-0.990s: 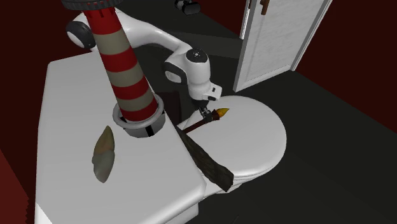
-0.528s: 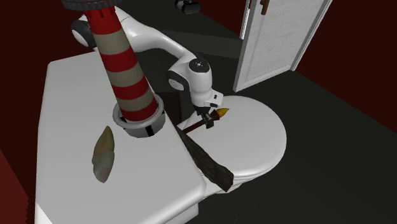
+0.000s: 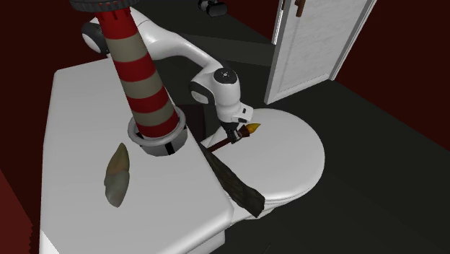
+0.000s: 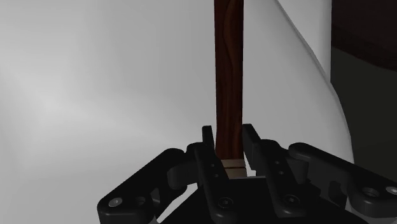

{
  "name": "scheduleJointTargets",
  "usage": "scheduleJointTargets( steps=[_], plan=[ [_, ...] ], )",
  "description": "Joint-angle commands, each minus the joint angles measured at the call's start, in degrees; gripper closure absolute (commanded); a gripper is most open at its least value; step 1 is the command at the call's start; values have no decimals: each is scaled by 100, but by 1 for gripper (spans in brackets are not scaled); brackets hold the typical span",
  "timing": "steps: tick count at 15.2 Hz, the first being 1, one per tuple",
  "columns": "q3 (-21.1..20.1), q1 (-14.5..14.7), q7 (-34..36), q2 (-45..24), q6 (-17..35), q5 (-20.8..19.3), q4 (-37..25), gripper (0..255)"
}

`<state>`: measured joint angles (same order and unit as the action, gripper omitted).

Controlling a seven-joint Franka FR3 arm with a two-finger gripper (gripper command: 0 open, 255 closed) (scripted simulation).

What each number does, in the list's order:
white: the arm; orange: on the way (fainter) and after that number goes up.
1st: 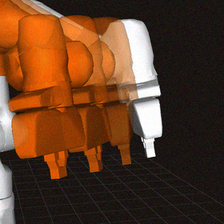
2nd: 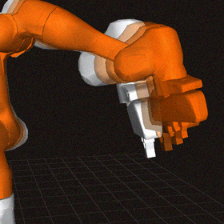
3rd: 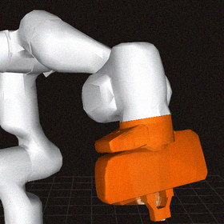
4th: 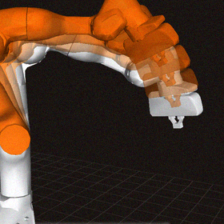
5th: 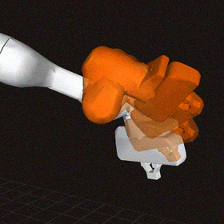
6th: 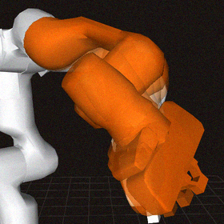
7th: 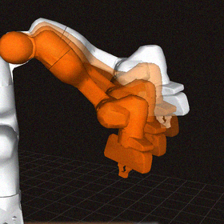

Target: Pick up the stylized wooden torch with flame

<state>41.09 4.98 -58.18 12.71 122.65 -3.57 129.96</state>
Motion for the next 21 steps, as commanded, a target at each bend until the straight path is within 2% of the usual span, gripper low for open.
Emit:
scheduleJointTargets(
  steps=[1, 4, 19, 21],
  plan=[
    [-3, 6, 0, -15, -31, 4, 29, 255],
    [-4, 2, 3, -2, -18, -5, 52, 255],
    [-241, -31, 246, 389, -1199, -191, -802, 255],
    [-243, -30, 248, 392, -1210, -191, -812, 255]
  ],
)
